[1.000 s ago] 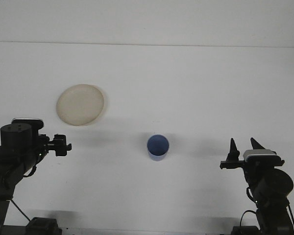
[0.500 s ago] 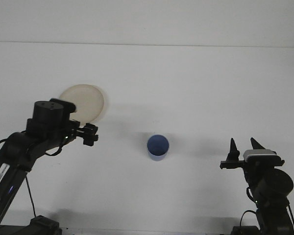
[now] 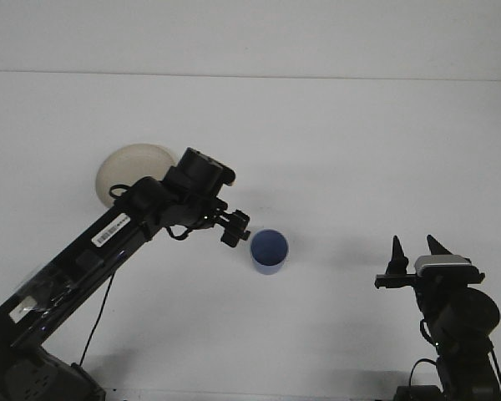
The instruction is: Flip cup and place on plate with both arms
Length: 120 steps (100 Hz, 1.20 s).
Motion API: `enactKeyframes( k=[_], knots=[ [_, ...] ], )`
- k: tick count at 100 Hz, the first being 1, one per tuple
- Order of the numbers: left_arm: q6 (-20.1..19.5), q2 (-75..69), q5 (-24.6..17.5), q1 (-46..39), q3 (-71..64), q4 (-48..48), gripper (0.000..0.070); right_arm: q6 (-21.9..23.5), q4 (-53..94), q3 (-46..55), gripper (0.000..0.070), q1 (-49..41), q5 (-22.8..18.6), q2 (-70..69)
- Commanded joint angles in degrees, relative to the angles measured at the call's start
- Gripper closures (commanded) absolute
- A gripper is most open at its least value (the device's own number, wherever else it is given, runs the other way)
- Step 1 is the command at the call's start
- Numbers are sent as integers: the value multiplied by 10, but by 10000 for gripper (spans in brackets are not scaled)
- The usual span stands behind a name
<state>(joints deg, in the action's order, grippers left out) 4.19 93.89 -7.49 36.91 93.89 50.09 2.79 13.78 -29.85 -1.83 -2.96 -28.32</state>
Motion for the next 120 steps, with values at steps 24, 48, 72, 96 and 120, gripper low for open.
enactKeyframes(
  k=[24,48,72,96,120],
  knots=[
    [-3,93,-1,60,36,9,239,2,-9,-6,265,-1,0,-2],
    [-6,144,-1,63,36,7,239,1,-9,-6,265,-1,0,-2],
    [-5,181,-1,63,36,-1,254,2,-9,-6,265,-1,0,-2],
    [-5,192,-1,66,36,-9,579,2,-9,-6,265,-1,0,-2],
    [-5,192,-1,67,52,7,690,2,-9,-6,265,-1,0,-2]
  ],
)
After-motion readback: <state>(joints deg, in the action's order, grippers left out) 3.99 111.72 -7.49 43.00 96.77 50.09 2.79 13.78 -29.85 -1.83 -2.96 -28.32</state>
